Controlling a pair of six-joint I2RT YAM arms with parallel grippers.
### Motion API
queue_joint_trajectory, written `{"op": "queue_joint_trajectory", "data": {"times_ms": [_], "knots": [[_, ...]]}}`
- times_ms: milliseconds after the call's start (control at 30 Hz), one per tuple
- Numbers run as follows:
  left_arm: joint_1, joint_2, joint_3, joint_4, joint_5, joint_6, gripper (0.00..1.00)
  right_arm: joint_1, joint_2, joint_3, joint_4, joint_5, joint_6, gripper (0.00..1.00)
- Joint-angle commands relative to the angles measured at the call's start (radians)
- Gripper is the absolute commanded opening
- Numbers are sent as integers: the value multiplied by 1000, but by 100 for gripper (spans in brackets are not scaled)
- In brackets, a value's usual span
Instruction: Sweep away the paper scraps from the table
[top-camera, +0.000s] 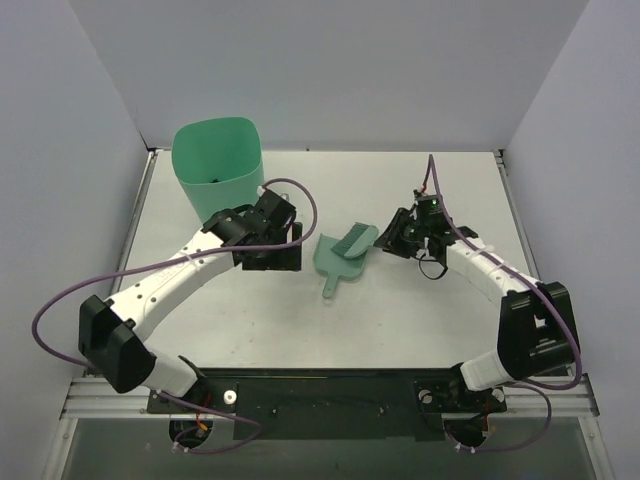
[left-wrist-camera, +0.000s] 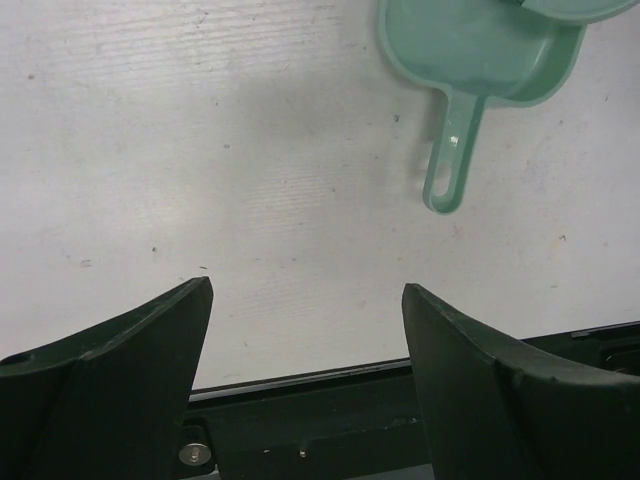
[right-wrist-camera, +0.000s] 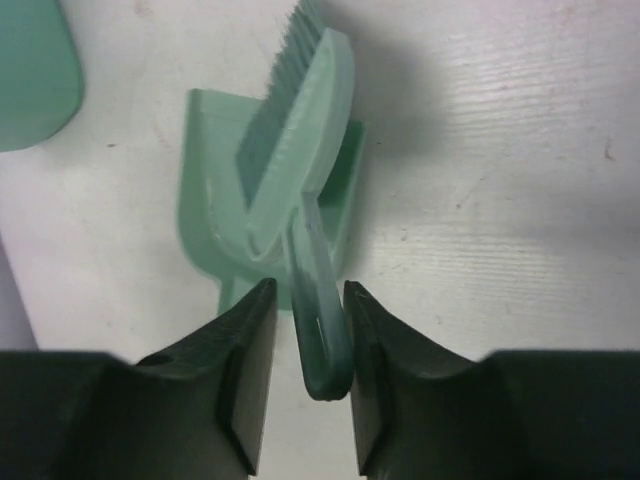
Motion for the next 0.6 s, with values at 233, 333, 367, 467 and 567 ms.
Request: {"op": "queue_joint_trajectory", "data": {"times_ms": [233, 333, 367, 467, 567], "knots": [[48, -187, -138, 132, 7, 2, 88, 54, 25, 105, -197, 242, -118, 88], [48, -214, -152, 141, 1, 6, 89, 76, -21, 113, -247, 349, -145, 94], [50, -226, -153, 138, -11, 3, 89, 76, -37, 115, -255, 395, -155, 95], [48, -253, -161, 141, -33, 6, 89, 77, -64, 110, -260, 459, -152, 96], [48, -280, -178, 146, -50, 14, 89, 88, -115, 101, -252, 484, -158, 97]]}}
